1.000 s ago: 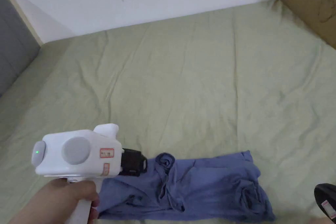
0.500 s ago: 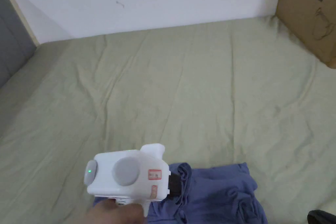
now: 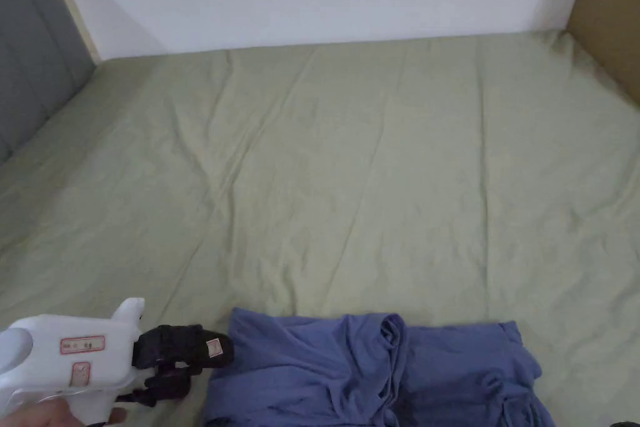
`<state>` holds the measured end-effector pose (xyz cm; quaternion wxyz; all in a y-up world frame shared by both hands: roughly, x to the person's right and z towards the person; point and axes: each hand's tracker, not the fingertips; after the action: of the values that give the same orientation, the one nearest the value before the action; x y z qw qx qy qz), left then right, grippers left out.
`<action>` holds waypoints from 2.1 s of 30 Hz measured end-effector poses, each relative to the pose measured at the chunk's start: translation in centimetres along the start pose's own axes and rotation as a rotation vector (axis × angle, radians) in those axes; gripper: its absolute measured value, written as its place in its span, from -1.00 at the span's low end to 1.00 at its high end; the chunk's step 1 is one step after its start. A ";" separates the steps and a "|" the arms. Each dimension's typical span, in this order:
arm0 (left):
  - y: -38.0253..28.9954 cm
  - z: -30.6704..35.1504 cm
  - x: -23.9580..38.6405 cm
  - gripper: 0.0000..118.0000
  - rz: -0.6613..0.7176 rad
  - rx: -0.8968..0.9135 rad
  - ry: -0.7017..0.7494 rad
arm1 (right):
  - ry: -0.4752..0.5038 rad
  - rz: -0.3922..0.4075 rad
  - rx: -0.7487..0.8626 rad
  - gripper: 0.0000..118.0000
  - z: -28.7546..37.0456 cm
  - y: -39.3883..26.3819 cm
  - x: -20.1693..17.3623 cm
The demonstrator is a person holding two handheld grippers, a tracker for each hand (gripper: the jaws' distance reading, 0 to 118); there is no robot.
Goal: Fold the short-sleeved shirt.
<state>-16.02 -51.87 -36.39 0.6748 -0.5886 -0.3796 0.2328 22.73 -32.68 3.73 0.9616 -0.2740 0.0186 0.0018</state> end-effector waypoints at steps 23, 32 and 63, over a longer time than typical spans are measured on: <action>2.5 6.0 0.4 -0.82 -0.104 0.015 0.417 | 0.027 0.001 0.005 -1.00 -0.4 0.7 -1.4; -2.0 2.9 17.8 -0.82 -0.461 -0.010 0.471 | 0.052 0.001 0.023 -1.00 0.7 -0.8 -0.4; -8.5 -18.9 22.6 -0.93 -0.576 -0.116 0.519 | 0.019 -0.046 0.028 -1.00 3.3 -2.6 2.7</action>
<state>11.30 -48.04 -23.15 0.7518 -0.5344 -0.3582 -0.1445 25.61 -33.18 7.84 0.9648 -0.2609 0.0214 -0.0232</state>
